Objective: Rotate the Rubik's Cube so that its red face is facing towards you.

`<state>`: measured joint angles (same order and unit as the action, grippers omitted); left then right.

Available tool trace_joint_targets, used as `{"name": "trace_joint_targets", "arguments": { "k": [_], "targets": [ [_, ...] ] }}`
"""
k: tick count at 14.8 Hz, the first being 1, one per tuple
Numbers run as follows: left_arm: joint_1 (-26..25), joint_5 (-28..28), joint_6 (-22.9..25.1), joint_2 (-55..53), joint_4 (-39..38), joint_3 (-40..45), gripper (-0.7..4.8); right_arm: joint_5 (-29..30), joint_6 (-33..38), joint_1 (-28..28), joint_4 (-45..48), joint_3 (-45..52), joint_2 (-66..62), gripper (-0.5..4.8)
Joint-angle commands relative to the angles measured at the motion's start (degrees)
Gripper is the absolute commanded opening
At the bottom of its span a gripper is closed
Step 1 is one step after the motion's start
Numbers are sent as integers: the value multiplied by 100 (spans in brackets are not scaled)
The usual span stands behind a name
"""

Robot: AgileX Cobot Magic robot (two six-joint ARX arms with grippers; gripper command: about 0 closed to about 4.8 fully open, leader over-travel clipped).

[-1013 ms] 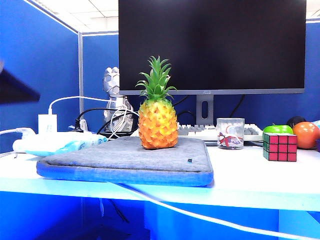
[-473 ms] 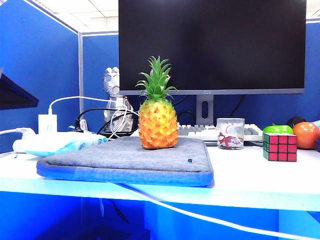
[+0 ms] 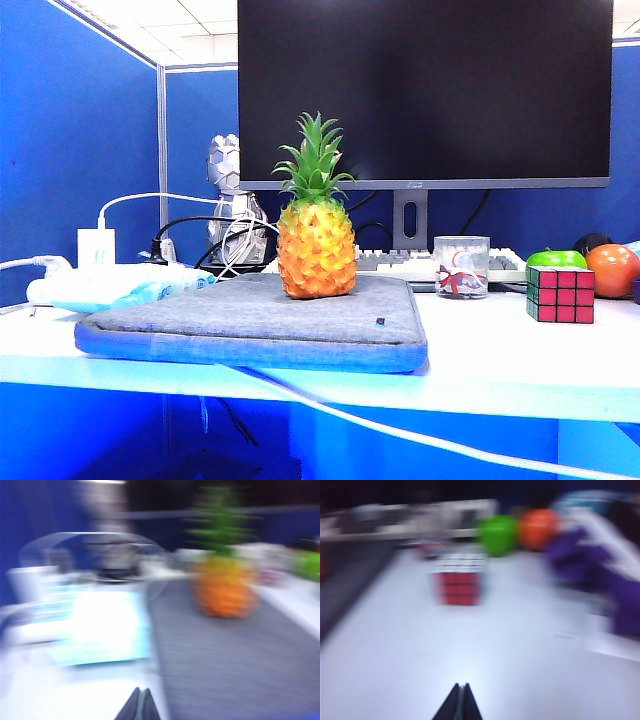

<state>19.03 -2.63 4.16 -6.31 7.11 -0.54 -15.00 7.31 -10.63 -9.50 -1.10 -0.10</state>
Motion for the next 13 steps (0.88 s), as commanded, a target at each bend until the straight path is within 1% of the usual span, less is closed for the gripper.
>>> {"name": "trace_joint_targets", "arguments": {
  "k": [1,3,4,8,11,13],
  "targets": [
    [-835,-15,-9,114,20,-9,-2,-50,15,651,48,-20,-2,-6],
    [-892,-9,-9,116,20,-9,-2,-46,15,756,48,-11,-2,-6],
    [-890,59,-9,157,17,-9,-2,-48,15,761,57,9,-2,-6],
    [-890,48,-9,592,44,-7,-2,-35,15,785,28,59,-2,-6],
    [-892,48,-9,592,7,-7,-2,-31,15,796,39,70,-2,-6],
    [-892,48,-9,592,4,-7,-2,20,15,962,98,90,-2,-6]
  ]
}}
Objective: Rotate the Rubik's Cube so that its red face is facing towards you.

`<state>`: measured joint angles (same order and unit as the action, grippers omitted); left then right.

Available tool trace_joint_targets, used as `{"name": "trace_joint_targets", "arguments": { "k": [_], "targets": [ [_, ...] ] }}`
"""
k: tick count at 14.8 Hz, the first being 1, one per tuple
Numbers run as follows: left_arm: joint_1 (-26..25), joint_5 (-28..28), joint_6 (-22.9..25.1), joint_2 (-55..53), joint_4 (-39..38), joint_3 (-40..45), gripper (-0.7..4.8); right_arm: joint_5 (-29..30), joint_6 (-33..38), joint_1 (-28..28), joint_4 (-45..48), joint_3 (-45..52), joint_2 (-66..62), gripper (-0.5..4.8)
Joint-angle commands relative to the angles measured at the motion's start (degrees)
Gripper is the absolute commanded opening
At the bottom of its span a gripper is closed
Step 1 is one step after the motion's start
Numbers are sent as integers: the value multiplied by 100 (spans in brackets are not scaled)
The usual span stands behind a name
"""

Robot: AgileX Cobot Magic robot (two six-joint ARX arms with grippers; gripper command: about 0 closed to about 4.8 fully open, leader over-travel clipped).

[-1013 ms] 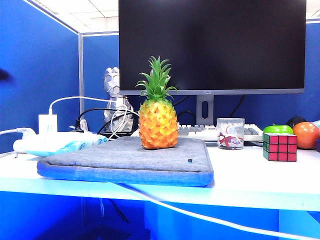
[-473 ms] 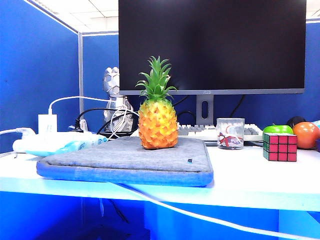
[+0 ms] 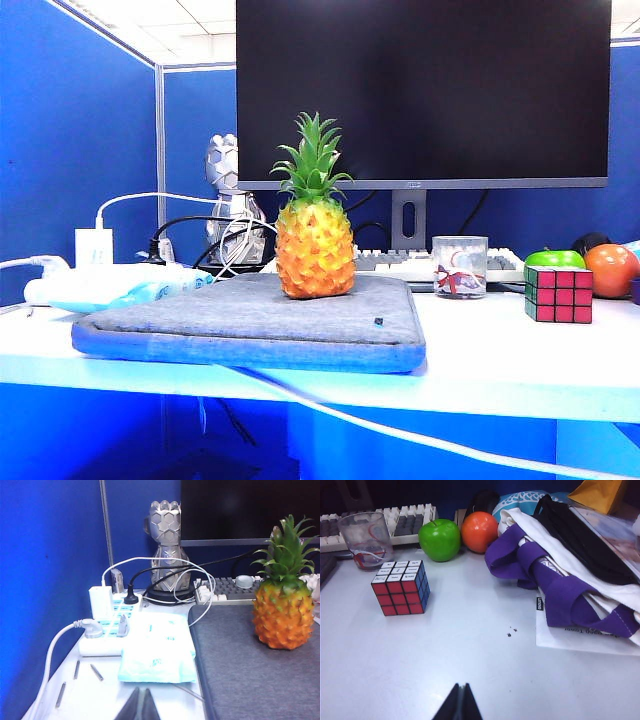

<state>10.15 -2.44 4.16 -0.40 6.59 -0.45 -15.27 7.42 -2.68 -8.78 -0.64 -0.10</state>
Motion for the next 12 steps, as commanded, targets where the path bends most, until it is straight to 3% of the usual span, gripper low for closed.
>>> {"name": "trace_joint_targets", "arguments": {
  "k": [1,12],
  "targets": [
    [-4,31,-9,2,57,-15,-2,42,4,396,26,46,-2,-6],
    [-4,28,-9,2,57,-15,-2,-4,4,455,35,44,-2,-6]
  ]
}}
